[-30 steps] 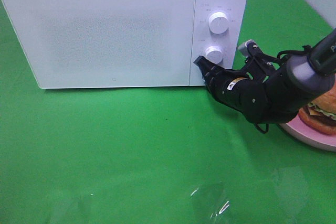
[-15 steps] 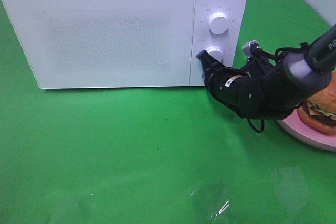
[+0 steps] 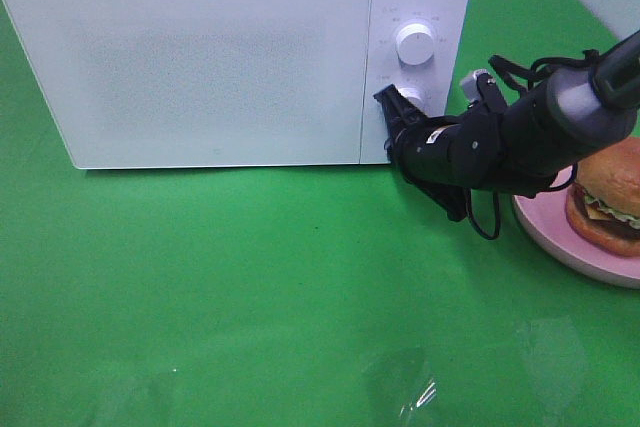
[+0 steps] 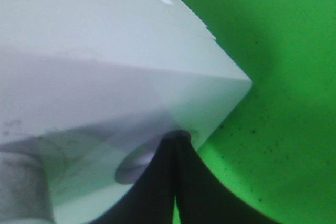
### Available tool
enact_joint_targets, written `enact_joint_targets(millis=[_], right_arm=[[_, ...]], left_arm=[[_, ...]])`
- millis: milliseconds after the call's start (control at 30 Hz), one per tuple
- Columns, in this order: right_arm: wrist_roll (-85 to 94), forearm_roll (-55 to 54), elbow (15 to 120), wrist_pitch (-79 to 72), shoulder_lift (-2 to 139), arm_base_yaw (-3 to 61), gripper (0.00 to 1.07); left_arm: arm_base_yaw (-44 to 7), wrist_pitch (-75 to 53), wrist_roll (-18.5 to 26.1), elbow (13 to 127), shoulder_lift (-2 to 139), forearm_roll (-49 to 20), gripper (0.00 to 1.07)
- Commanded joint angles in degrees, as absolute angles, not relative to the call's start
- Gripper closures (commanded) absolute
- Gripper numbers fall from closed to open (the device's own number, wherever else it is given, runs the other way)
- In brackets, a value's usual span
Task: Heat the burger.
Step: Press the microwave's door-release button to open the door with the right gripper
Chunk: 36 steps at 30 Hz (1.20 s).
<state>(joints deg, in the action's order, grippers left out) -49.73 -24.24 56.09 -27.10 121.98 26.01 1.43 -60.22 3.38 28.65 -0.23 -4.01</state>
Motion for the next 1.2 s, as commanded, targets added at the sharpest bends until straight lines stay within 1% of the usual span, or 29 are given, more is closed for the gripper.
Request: enact_joint_targets(millis=[33,167,233,267,300,333,467,667,800,933,1000,1200], right_arm=[[-52.08,-22.35,60.1,-77.98,123.3,25.38,1.07],[-55.92,-23.2,58.73,-77.58,123.3,25.38,1.07],[-59.47,-23.09,57.47,-75.69,123.24,25.38,1.07],[-62.8,-22.8,55.92,-71.79,122.78,25.38,1.07],[-62.8,-22.8,55.92,-71.79,122.78,25.38,1.07],[-63.37,-22.17,54.72,-68.7,122.61,25.38,1.07],[-63.37,-22.12,53.57,-68.7,122.73,25.38,1.07],[-65.95,-22.17,53.74,-68.18,122.84,25.38,1.07],[-68.93,-22.98,54.37,-63.2,123.36,25.38,1.07],[-69.73,-23.72,56.55,-61.08,124.27,25.38,1.07],[-69.56,-23.78,59.53,-61.13,125.13,25.38,1.07],[-69.44,-23.84,60.85,-61.25,125.65,25.38,1.07]], left_arm=[[1.2,-59.47,3.5,28.53,-1.55,-4.13,1.06],[1.2,-59.47,3.5,28.53,-1.55,-4.13,1.06],[1.2,-59.47,3.5,28.53,-1.55,-4.13,1.06],[1.2,-59.47,3.5,28.53,-1.55,-4.13,1.06],[1.2,-59.47,3.5,28.53,-1.55,-4.13,1.06],[1.2,-59.47,3.5,28.53,-1.55,-4.13,1.06],[1.2,-59.47,3.5,28.53,-1.55,-4.13,1.06],[1.2,-59.47,3.5,28.53,-1.55,-4.13,1.06],[1.2,-59.47,3.5,28.53,-1.55,-4.13,1.06],[1.2,-59.47,3.5,28.53,-1.55,-4.13,1.06],[1.2,-59.47,3.5,28.53,-1.55,-4.13,1.06],[1.2,-59.47,3.5,28.53,-1.55,-4.13,1.06]])
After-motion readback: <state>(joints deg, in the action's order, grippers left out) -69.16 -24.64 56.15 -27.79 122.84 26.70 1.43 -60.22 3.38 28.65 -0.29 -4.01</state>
